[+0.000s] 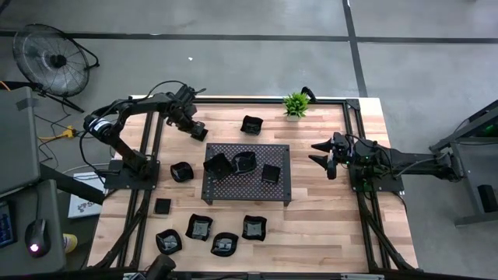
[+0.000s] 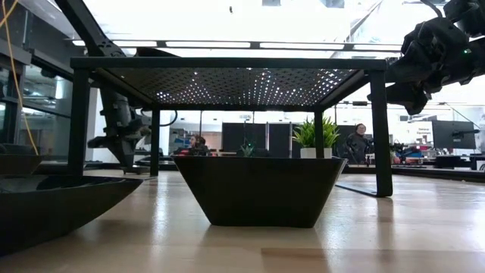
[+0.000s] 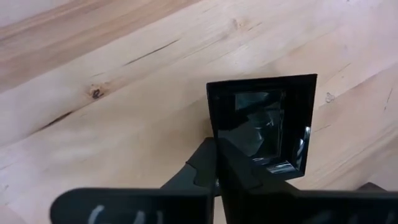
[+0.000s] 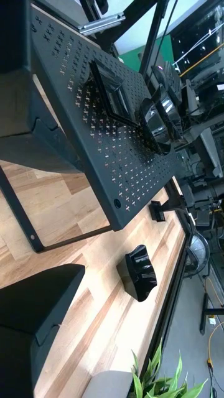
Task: Pick & Place Mini shaped plates
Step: Stack the top square plate on top of the square plates on the shelf
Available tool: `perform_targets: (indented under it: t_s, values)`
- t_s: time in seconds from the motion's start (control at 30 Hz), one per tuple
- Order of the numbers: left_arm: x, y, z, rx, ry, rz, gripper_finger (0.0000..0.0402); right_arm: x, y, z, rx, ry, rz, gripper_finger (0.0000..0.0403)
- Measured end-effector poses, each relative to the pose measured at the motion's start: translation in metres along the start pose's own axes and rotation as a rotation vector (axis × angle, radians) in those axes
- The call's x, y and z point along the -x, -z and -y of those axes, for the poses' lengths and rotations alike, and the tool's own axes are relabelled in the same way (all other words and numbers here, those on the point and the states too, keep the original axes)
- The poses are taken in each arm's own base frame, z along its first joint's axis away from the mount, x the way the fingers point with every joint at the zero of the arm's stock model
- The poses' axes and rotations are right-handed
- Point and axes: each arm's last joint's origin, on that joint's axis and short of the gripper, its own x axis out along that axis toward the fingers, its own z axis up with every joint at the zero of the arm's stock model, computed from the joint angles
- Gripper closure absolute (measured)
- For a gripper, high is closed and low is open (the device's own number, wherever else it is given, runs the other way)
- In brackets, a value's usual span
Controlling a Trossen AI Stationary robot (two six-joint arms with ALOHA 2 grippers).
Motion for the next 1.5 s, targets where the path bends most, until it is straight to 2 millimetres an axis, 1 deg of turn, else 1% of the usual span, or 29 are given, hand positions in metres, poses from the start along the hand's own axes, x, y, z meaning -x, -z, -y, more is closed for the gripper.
perform_targets:
  t_s: [0.13, 0.2, 0.53, 0.73, 1.0, 1.2, 1.33, 1.5]
  values:
    - [0.005, -0.004, 0.002, -0.016, 0.012, 0.007, 0.04, 0.0, 0.0, 0.0, 0.0, 0.0, 0.0, 0.0157]
    - [0.012, -0.008, 0.005, -0.036, 0.018, 0.036, 0.04, 0.0, 0.0, 0.0, 0.0, 0.0, 0.0, 0.0157]
    - [0.062, -0.028, 0.02, -0.078, 0.014, 0.193, 0.0401, 0.0, 0.0, 0.0, 0.0, 0.0, 0.0, 0.0157]
    - [0.092, -0.036, 0.031, -0.103, 0.066, 0.275, 0.0401, 0.0, 0.0, 0.0, 0.0, 0.0, 0.0, 0.0157]
    - [0.122, -0.04, 0.056, -0.116, 0.122, 0.366, 0.0401, 0.0, 0.0, 0.0, 0.0, 0.0, 0.0, 0.0157]
    - [0.13, -0.039, 0.081, -0.14, 0.16, 0.39, 0.0401, 0.0, 0.0, 0.0, 0.0, 0.0, 0.0, 0.0157]
    - [0.128, -0.035, 0.102, -0.149, 0.188, 0.405, 0.0401, 0.0, 0.0, 0.0, 0.0, 0.0, 0.0, 0.0157]
    - [0.124, -0.025, 0.127, -0.138, 0.193, 0.41, 0.0401, 0.0, 0.0, 0.0, 0.0, 0.0, 0.0, 0.0157]
